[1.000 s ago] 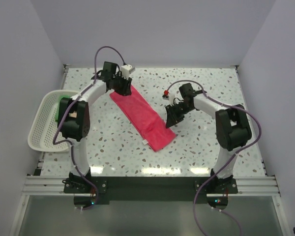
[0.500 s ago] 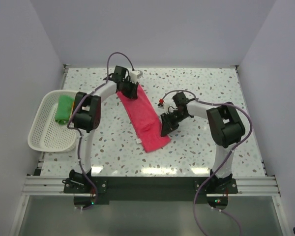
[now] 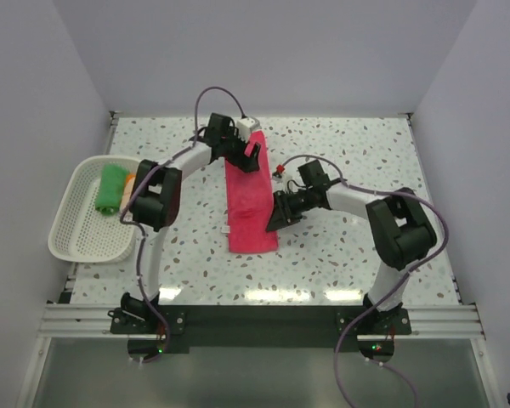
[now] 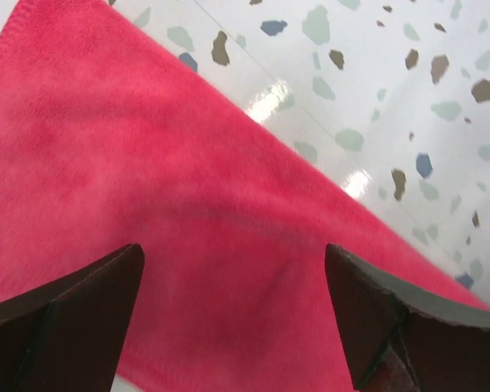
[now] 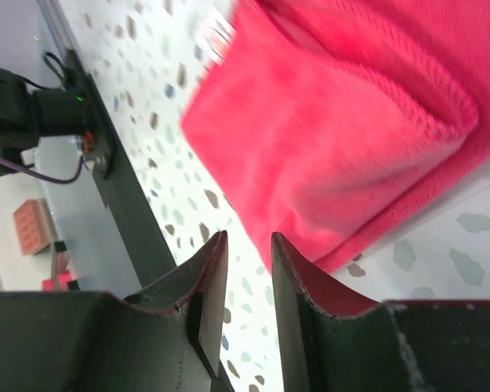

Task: Roll the towels
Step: Fold the towel, then roll the towel

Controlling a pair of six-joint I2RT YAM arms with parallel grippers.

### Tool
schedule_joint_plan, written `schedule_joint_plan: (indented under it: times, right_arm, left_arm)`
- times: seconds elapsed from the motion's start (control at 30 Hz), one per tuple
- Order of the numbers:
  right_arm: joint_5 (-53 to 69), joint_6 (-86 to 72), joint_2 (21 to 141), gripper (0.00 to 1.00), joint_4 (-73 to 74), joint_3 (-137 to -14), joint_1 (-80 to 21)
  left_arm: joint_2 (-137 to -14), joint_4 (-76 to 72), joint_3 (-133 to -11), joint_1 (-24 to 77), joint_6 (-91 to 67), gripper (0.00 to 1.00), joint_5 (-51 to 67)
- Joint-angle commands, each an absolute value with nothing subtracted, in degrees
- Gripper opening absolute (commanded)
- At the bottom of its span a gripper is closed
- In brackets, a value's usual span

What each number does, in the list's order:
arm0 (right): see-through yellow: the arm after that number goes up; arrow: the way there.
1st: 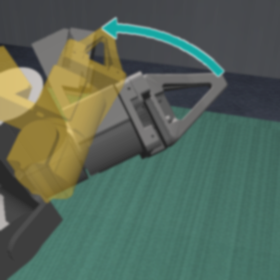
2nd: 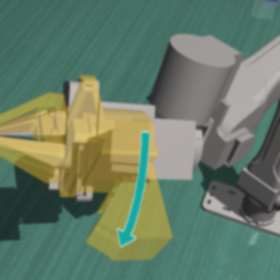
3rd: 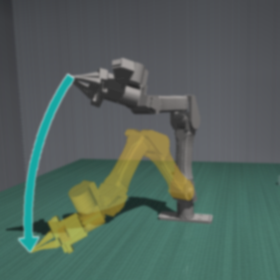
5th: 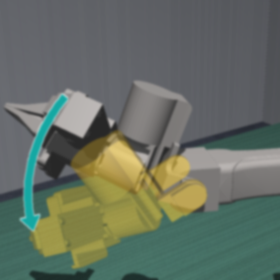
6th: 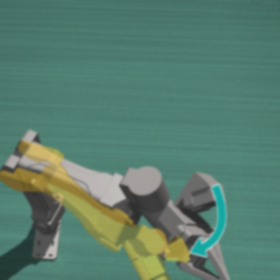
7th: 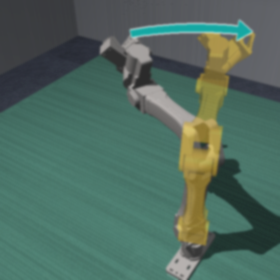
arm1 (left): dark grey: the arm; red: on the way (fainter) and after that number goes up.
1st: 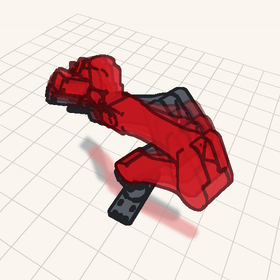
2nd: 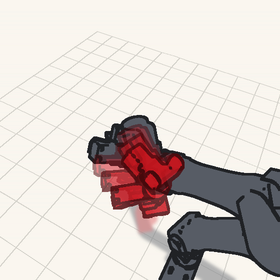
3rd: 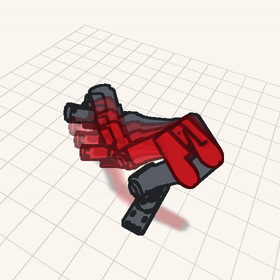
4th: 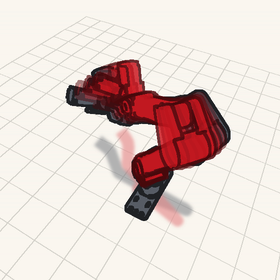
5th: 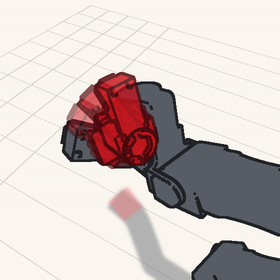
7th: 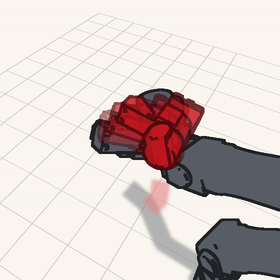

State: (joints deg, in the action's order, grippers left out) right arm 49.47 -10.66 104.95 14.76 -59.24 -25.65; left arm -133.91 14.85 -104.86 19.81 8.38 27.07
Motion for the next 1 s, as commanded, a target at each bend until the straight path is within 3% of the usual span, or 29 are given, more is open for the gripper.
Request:
schedule_joint_plan:
  times: [0.0, 0.17, 0.33, 0.4, 0.5, 0.6, 0.77, 0.97]
  right_arm:
    - [50.1, -12.9, 98.1, 0.33, 9.6, -60.8, -24.9]
    - [48.8, -16.1, 99.8, 0.43, 5.6, -63.5, -25.1]
    - [47.7, -16.6, 105.4, 0.43, 5.3, -66.7, -26.5]
    - [47.3, -17.7, 107.9, 0.43, 4.1, -67.3, -26.8]
    - [46.8, -18.3, 112.9, 0.44, 3.0, -68.3, -27.1]
    - [45.3, -16.9, 118.6, 0.45, 5.0, -68.6, -27.1]
    - [43.3, -17.2, 121.6, 0.45, 5.9, -67.9, -27.1]
    - [42.9, -15.6, 120.6, 0.38, 7.6, -67.6, -27.1]
  left_arm:
    - [-118.2, 4.3, -98.2, 18.5, 6.9, 1.0, 25.1]
    - [-101.5, -7.5, -81.4, 12.2, -3.0, 1.0, 32.4]
    - [-90.5, -0.1, -71.3, 8.9, 6.6, 0.99, 37.3]
    - [-85.5, 4.9, -68.0, 9.1, 14.3, 0.93, 40.5]
    - [-81.2, 11.3, -61.4, 10.4, 21.1, 0.75, 39.3]
    - [-76.7, 16.3, -51.5, 16.7, 30.4, 0.65, 33.5]
    - [-67.2, 14.1, -40.2, 30.2, 42.9, 0.6, 23.2]
    - [-68.5, 7.6, -34.1, 45.1, 47.9, 0.46, 13.7]
